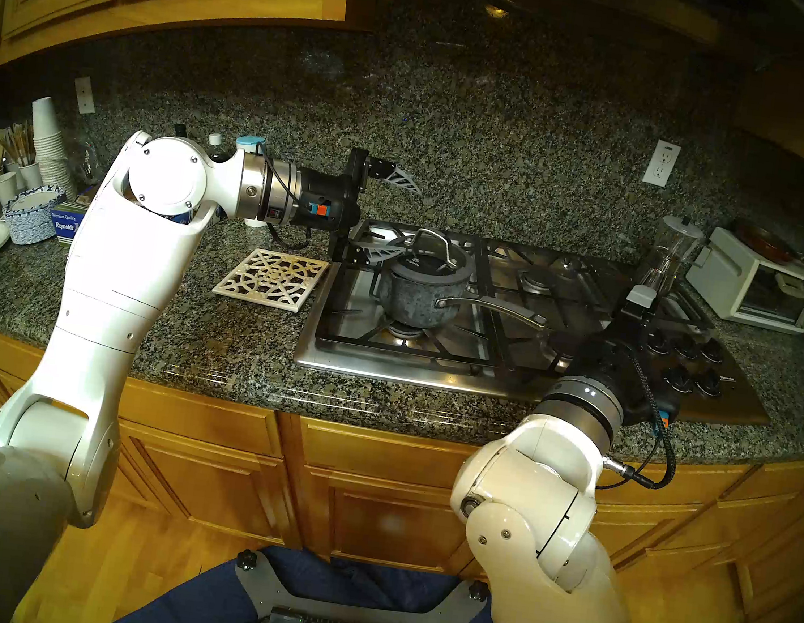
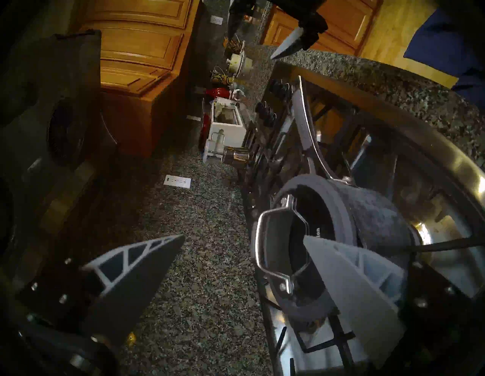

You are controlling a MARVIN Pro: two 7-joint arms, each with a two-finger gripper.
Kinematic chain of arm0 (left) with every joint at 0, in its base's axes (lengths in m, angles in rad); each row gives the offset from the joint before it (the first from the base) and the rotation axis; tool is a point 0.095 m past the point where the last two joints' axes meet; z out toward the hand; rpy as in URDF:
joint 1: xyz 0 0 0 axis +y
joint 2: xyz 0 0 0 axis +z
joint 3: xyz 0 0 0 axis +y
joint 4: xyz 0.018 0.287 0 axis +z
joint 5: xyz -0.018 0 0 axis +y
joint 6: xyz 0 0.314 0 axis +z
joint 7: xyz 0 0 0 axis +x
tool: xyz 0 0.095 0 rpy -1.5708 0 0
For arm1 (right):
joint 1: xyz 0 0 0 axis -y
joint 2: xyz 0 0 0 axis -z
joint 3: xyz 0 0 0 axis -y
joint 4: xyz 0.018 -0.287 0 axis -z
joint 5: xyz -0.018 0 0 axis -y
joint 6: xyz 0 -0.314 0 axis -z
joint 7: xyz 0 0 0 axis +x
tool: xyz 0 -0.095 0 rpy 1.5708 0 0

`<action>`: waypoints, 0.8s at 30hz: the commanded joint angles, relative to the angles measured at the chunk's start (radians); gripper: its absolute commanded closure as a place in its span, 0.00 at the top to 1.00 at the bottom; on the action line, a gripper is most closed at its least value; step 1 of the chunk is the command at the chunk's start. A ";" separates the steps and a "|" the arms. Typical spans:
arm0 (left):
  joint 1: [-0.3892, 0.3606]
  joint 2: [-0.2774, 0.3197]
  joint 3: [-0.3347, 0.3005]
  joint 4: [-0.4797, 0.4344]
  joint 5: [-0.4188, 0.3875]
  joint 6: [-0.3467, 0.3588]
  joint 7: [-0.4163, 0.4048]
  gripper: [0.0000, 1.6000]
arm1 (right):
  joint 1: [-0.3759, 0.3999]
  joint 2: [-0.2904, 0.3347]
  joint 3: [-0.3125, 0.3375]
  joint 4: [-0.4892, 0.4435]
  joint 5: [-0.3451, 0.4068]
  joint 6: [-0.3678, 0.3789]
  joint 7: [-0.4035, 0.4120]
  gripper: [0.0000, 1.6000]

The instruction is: Pick up the pot, put it on the stove, take off the pot lid

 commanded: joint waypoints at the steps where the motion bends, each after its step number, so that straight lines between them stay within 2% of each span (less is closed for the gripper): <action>1: -0.042 -0.005 -0.017 -0.012 -0.012 -0.002 0.009 1.00 | 0.017 -0.001 -0.002 -0.025 -0.022 0.002 -0.094 1.00; 6: -0.042 -0.006 -0.018 -0.012 -0.011 -0.001 0.008 1.00 | 0.017 0.000 -0.002 -0.025 -0.022 0.002 -0.094 1.00; 24: -0.055 -0.066 0.015 0.022 0.037 -0.037 0.037 1.00 | 0.017 0.000 -0.002 -0.025 -0.022 0.002 -0.095 1.00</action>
